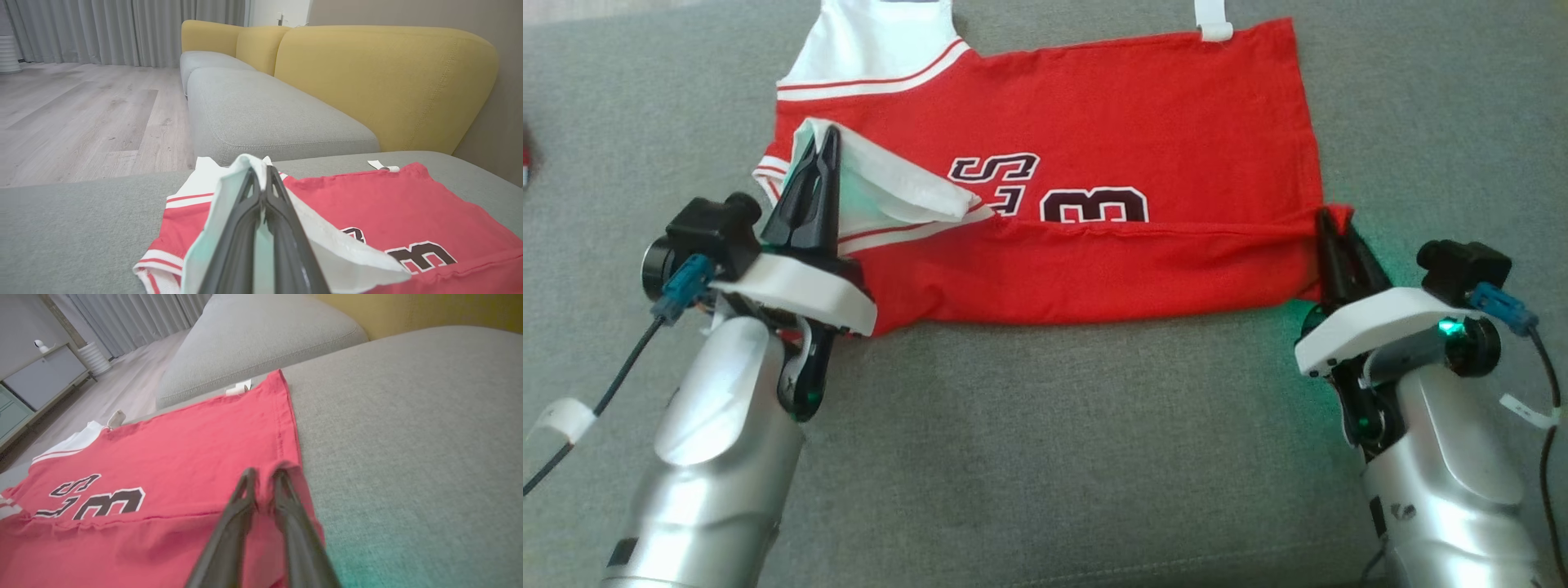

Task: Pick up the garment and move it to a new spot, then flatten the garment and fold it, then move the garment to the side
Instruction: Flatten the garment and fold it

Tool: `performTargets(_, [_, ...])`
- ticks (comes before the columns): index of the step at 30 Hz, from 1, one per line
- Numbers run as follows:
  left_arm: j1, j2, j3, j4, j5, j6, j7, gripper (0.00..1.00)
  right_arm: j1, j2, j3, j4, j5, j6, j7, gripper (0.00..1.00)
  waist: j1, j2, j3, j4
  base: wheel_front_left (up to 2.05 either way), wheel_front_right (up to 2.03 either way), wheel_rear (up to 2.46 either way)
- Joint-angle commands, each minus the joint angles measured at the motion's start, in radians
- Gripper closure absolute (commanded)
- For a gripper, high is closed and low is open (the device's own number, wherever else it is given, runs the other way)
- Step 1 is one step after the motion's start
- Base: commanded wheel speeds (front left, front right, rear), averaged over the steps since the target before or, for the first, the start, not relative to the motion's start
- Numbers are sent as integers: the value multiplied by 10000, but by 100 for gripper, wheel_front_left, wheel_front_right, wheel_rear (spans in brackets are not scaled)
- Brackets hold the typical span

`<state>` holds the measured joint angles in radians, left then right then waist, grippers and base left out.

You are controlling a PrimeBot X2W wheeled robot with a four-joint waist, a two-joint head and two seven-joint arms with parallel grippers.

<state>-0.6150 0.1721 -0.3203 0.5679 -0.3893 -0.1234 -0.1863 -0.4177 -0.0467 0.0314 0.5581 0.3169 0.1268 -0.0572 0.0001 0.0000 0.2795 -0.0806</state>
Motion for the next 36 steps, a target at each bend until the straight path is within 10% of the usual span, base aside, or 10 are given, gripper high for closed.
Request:
performTargets(1, [-361, 225, 386, -142, -77, 28, -165, 4, -363, -35, 235, -196, 91, 39, -364, 0, -1, 0, -74, 76, 0, 0, 0])
performTargets(15, [1270, 283, 787, -1042, -624, 291, -486, 0, 123, -35, -762, -429, -694, 39, -1304, 0, -1, 0, -788, 407, 0, 0, 0])
performTargets(36, [3483, -139, 1387, -2418, -2553, 1377, 2159, 0, 2530, -35, -749, -3773, -1444, 39, 57, 0, -1, 0, -847, 238, 0, 0, 0])
